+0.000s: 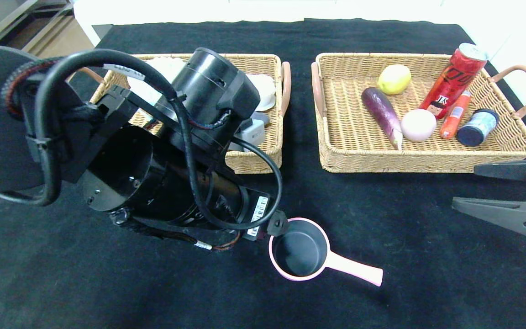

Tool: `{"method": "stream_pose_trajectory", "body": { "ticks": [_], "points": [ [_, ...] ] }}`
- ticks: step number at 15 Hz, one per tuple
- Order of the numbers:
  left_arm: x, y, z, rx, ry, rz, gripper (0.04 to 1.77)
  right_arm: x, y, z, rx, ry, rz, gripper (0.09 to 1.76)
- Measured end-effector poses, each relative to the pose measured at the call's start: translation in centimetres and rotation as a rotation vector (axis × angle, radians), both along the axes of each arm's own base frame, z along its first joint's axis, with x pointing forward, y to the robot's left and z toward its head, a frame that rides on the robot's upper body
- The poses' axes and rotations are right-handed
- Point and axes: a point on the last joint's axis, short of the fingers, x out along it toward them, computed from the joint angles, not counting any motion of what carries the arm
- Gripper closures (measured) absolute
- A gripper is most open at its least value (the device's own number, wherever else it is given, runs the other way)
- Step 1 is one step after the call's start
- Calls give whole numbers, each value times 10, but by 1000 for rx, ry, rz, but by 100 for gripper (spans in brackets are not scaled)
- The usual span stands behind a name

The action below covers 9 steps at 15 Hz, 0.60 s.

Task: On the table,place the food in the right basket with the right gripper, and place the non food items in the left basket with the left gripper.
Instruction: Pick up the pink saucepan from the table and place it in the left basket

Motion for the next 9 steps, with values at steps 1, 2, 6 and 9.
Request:
{"method": "stream_pose_trajectory", "body": {
  "ticks": [1,2,6,9],
  "points": [
    [1,-4,-4,4,11,1,9,0,0,0,0,-1,0,14],
    [2,-7,-7,11,19,-1,9,0,0,0,0,-2,0,14],
    [7,-18,-21,49,48,-10,9,0,0,1,1,-2,-1,14],
    [7,-24,-31,111,69,-6,9,0,-1,1,1,-4,-5,14]
  ]
}}
